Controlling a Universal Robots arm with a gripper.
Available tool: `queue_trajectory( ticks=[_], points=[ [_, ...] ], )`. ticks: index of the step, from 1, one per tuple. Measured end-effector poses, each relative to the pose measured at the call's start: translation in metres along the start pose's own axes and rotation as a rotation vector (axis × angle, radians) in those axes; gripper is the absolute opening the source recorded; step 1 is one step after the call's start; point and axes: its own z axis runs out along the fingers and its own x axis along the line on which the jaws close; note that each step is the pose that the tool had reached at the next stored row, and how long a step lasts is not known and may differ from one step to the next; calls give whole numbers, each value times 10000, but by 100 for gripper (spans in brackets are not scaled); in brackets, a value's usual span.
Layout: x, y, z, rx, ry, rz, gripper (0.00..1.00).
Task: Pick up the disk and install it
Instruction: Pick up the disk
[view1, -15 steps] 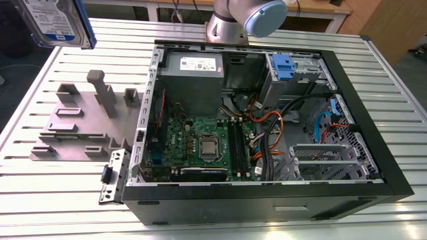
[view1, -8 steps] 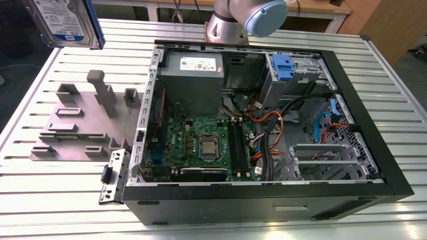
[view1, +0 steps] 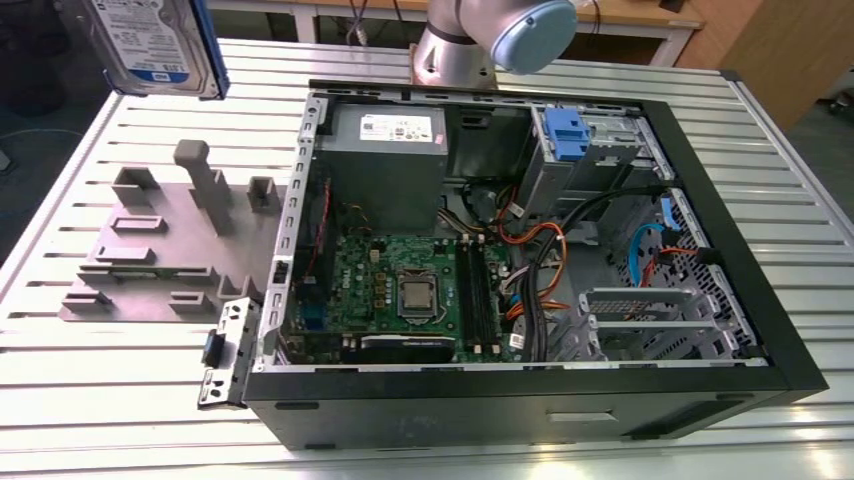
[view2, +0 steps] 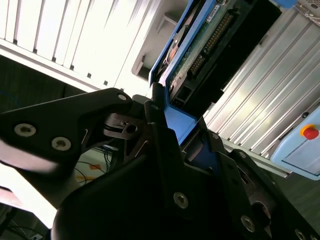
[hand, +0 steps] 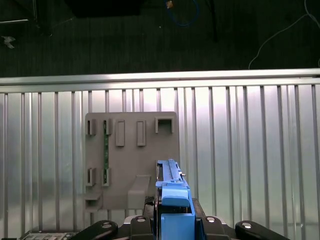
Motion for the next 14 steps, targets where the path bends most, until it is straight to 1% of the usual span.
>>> queue_trajectory(
  ticks=[8, 10, 14],
  points=[
    [-8, -179, -5, -1, 0, 0, 36],
    [-9, -202, -5, 0, 0, 0, 36],
    [-9, -204, -5, 0, -1, 0, 36]
  ],
)
